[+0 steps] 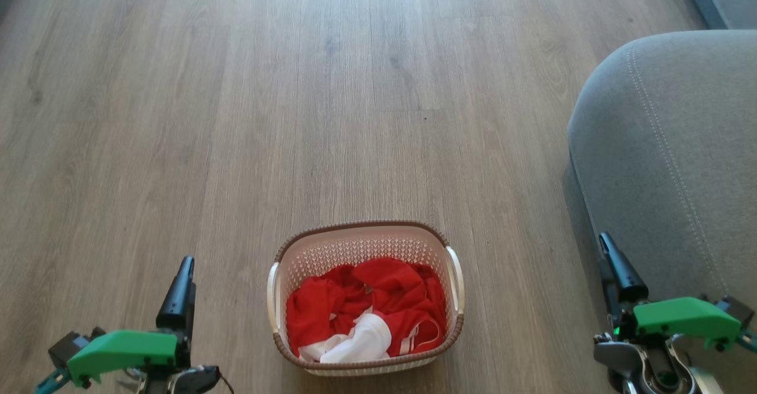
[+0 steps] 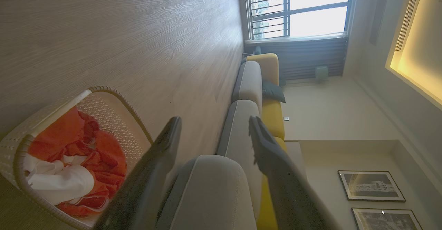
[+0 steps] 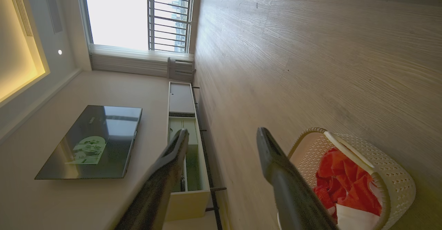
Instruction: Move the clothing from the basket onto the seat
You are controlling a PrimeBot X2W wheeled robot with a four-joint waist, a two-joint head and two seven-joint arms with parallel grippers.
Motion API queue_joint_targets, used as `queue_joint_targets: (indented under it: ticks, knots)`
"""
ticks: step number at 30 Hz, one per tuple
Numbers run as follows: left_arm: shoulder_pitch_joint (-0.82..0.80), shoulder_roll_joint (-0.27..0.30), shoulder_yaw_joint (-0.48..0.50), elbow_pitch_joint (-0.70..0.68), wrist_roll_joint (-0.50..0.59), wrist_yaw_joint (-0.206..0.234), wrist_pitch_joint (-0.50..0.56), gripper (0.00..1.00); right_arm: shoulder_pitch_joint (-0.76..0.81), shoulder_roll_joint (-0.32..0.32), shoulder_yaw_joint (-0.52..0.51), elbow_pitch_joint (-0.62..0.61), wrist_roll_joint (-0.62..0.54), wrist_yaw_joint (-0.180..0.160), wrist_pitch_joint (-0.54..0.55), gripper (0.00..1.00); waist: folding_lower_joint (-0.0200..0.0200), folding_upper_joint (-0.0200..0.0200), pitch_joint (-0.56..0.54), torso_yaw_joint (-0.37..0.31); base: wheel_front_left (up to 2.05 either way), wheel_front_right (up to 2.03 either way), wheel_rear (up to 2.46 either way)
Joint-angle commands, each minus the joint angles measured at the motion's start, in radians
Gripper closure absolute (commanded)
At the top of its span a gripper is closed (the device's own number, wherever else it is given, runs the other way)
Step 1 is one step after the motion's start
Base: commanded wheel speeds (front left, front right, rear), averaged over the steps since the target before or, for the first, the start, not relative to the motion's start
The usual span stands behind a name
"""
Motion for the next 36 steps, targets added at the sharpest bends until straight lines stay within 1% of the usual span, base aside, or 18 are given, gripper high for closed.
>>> queue_joint_targets:
  ticks: [1,12,13,18,22,23,24,27,28,36]
  knots:
    - [-0.054,0.02,0.003,-0.029,0.021,-0.002,-0.008,0.0,-0.059,-0.019,0.012,-0.026,-0.017,0.0,-0.014,0.0,0.0,0.0,0.0,0.0,0.0,0.0,0.0]
    - [-0.085,0.03,-0.003,-0.024,0.188,-0.003,-0.04,0.0,-0.108,-0.032,0.048,0.004,-0.177,0.0,-0.046,0.0,0.0,0.0,0.003,0.0,0.0,0.0,0.0]
    - [-0.085,0.03,-0.003,-0.024,0.188,-0.003,-0.04,0.0,-0.108,-0.032,0.048,0.004,-0.177,0.0,-0.046,0.0,0.0,0.0,0.003,0.0,0.0,0.0,0.0]
    - [-0.096,0.035,-0.014,-0.03,0.259,-0.004,-0.055,0.0,-0.13,-0.035,0.063,0.015,-0.242,0.0,-0.061,0.0,0.0,0.0,0.004,-0.001,0.0,0.0,0.0]
    - [-0.104,0.045,-0.025,-0.031,0.336,-0.004,-0.067,0.0,-0.148,-0.041,0.077,0.025,-0.299,0.0,-0.073,0.0,0.0,0.0,0.004,-0.001,0.0,0.0,0.0]
    - [-0.109,0.049,-0.028,-0.029,0.378,-0.004,-0.073,0.0,-0.157,-0.043,0.084,0.032,-0.33,0.0,-0.079,0.0,0.0,0.0,0.005,-0.001,0.0,0.0,0.0]
    - [-0.109,0.049,-0.028,-0.029,0.378,-0.004,-0.073,0.0,-0.157,-0.043,0.084,0.032,-0.33,0.0,-0.079,0.0,0.0,0.0,0.005,-0.001,0.0,0.0,0.0]
    - [-0.115,0.051,-0.025,-0.028,0.439,-0.004,-0.081,0.0,-0.171,-0.044,0.093,0.045,-0.374,0.0,-0.087,0.0,0.0,0.0,0.005,-0.002,0.0,0.0,0.0]
    - [-0.119,0.051,-0.022,-0.029,0.478,-0.001,-0.087,0.0,-0.179,-0.043,0.102,0.054,-0.4,0.0,-0.093,0.0,0.0,0.0,0.006,-0.002,0.0,0.0,0.0]
    - [-0.135,0.06,-0.031,-0.025,0.622,0.007,-0.111,0.0,-0.215,-0.05,0.135,0.091,-0.495,0.0,-0.117,0.0,0.0,0.0,0.006,-0.004,0.0,0.0,0.0]
